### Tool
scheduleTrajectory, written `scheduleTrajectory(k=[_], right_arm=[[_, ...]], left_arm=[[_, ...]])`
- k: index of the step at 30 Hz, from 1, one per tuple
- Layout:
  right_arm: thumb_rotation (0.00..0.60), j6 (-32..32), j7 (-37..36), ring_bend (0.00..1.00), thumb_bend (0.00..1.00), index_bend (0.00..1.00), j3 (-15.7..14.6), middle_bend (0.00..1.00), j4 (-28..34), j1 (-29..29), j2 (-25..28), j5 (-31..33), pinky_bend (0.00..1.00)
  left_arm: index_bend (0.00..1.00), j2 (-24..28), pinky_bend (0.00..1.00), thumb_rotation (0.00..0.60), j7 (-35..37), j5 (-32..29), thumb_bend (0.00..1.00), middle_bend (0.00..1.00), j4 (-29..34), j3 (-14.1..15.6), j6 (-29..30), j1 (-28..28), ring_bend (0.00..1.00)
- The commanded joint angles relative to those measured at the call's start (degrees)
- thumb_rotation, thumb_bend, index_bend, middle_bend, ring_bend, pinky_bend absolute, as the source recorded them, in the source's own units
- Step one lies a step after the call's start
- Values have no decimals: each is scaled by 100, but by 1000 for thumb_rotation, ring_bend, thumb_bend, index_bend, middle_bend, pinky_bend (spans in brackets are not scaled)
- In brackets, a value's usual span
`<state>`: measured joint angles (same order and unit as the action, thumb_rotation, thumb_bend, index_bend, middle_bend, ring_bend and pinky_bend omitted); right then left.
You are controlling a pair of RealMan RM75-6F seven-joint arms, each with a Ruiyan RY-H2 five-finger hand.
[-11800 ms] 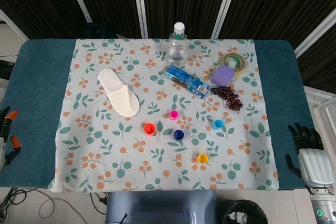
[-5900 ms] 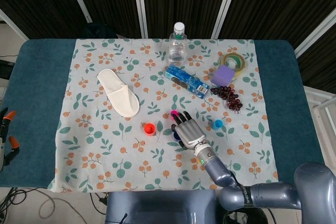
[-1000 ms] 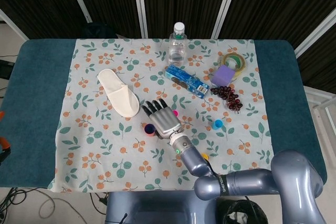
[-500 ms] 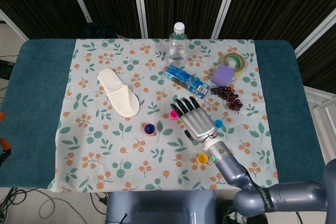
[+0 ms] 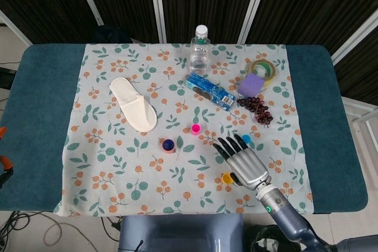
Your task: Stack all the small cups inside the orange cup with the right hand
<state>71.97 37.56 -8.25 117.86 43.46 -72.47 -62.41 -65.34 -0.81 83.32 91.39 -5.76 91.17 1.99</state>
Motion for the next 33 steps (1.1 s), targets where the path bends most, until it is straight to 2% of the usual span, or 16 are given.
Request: scheduleTrajectory(k=[1,7,18,33], right_arm=[[600,21,-5,0,364,0,-73,0,-121,-144,-103,-97,0],[600,88,204,0,327,0,-148,0,-244,-375,-247,-254,0],[600,-5,279,0,327,15,-168,0,-447,-656,-448,-405,0],[600,-292,-175,0,327,262,-1,0,-885,-906,-672,-655,0]], left_arm=[[119,1,0,600,8,-7,730,5,1,-4,1,-2,0],[119,10,0,600,37,-27,730,4,-8,-13,-12,-2,0],[119,11,0,600,30,-19,732,5,-6,-11,-7,-7,0],[119,8,0,600,-17,-37,732,4,7,-11,-25,-7,0]])
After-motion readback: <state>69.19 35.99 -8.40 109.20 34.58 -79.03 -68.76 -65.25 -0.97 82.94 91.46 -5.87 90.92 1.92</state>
